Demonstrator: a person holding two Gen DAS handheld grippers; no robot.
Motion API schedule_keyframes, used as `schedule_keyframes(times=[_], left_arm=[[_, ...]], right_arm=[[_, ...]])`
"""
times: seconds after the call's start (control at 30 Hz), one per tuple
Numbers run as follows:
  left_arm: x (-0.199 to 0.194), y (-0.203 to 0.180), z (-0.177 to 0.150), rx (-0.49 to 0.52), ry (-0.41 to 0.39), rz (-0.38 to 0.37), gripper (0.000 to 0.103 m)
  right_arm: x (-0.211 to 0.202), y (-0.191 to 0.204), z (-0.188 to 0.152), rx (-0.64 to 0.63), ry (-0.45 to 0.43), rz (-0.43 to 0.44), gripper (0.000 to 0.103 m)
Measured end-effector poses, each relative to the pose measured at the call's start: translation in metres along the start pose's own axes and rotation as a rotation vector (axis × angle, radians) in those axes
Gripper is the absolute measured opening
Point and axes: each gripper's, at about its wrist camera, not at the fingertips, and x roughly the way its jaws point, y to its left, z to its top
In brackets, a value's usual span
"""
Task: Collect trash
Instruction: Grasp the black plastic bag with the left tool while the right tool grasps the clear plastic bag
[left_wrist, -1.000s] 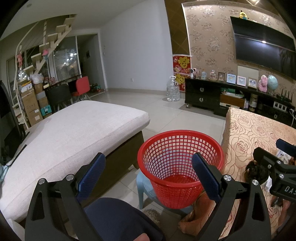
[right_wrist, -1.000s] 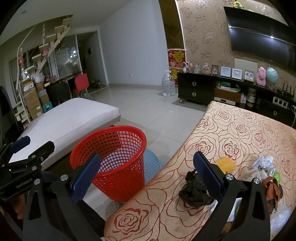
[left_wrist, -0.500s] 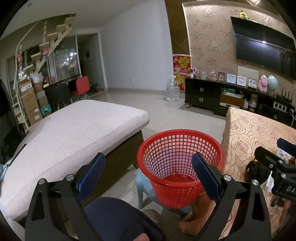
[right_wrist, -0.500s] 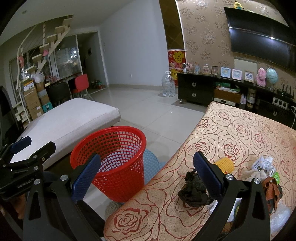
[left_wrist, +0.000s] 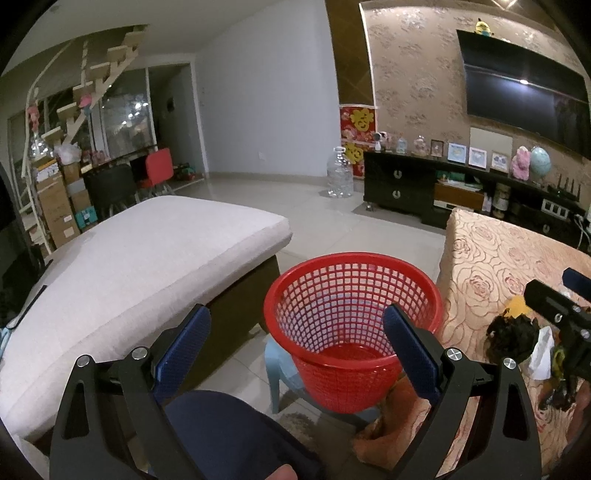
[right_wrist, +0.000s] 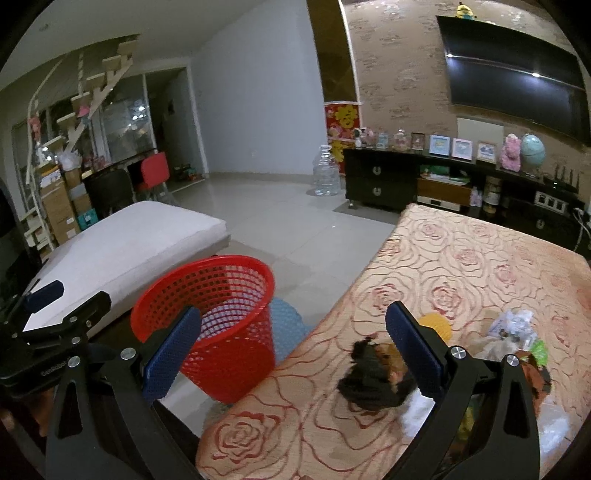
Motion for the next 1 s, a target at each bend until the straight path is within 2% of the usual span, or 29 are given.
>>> schedule_keyframes(times=[0.27, 0.57, 0.7, 0.87, 1.0], left_arm=[[0.014, -0.018, -0.005, 0.035, 0.032, -0.066, 0.091], [0.028, -0.055, -0.011, 0.098, 0.063, -0.174, 0.091], [0.038, -0.085, -0.011, 0.156, 0.084, -0.248, 0.091], [0.050, -0.131, -0.012, 0.229, 0.124, -0.404, 0.091], [0.061, -0.166, -0.011, 0.269, 0.152, -0.492, 0.091]], right_arm=[[-0.022, -0.054, -0.002, 0.050, -0.018, -0.163, 0.097], [-0.045, -0.135, -0.027, 0.213, 0.003, -0.314, 0.097], [-0.055, -0.155, -0.039, 0.264, 0.006, -0.355, 0.097], [-0.058, -0.174, -0.046, 0.309, 0.009, -0.385, 0.097], [-0.055, -0.179, -0.051, 0.324, 0.024, -0.391, 0.097]])
